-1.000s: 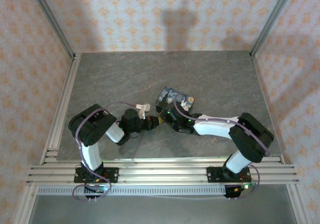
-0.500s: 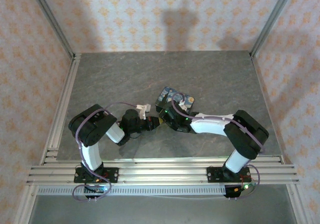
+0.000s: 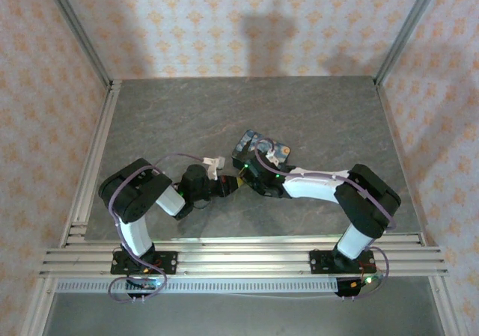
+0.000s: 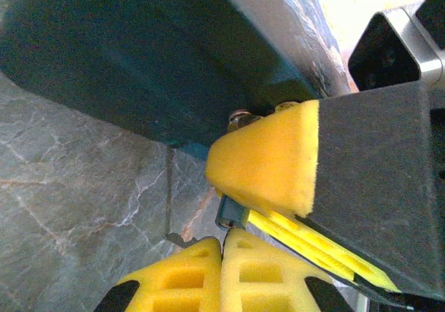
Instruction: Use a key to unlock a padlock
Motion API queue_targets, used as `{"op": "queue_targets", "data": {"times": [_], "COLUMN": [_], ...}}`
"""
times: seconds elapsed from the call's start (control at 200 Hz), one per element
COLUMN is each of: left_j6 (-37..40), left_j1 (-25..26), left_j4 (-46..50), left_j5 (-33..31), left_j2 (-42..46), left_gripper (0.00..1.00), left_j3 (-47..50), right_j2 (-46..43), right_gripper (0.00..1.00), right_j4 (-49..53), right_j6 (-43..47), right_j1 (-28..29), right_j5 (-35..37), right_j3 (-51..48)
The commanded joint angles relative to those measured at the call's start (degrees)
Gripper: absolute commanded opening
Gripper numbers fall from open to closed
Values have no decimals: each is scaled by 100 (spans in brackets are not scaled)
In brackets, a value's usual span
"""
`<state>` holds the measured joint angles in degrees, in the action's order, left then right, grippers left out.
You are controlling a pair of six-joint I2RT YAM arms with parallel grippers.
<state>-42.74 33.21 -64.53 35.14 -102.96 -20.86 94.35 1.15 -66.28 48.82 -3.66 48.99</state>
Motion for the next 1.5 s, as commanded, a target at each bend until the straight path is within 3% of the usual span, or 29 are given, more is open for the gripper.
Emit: {"op": "queue_targets", "data": {"times": [0.0,0.36,0.5,0.671,0.816,0.971,1.496], "left_j6": [587,2830,3046,3344,3207,2779,1848], "left_j1": [155,1038,1207,1496,1527,1519,1451], "left_j4": [227,1962,2078,2254,2170,2034,2028], "left_j5": [-158,-1583,-1993,-2509,-2510,-2418,-2092], "left_j2": [216,1070,1095,1100,1033,890,599], "left_gripper": [0,0,0,0,0,0,0], "left_j3": [91,-255,-182,-151,-172,-221,-460], "right_j2": [-240,-252,-163,-16,-32,-242,-1342], "right_gripper": [0,0,0,8,36,50,54], "right_j4": [425,1339,1781,2080,2143,2170,1898], "right_j6": [175,468,717,920,950,933,485], "right_j1": [-47,-278,-335,-340,-338,-339,-332], "right_j5": [181,-782,-1042,-1329,-1350,-1145,-196], "right_j3": [236,730,972,1211,1233,1125,88]}}
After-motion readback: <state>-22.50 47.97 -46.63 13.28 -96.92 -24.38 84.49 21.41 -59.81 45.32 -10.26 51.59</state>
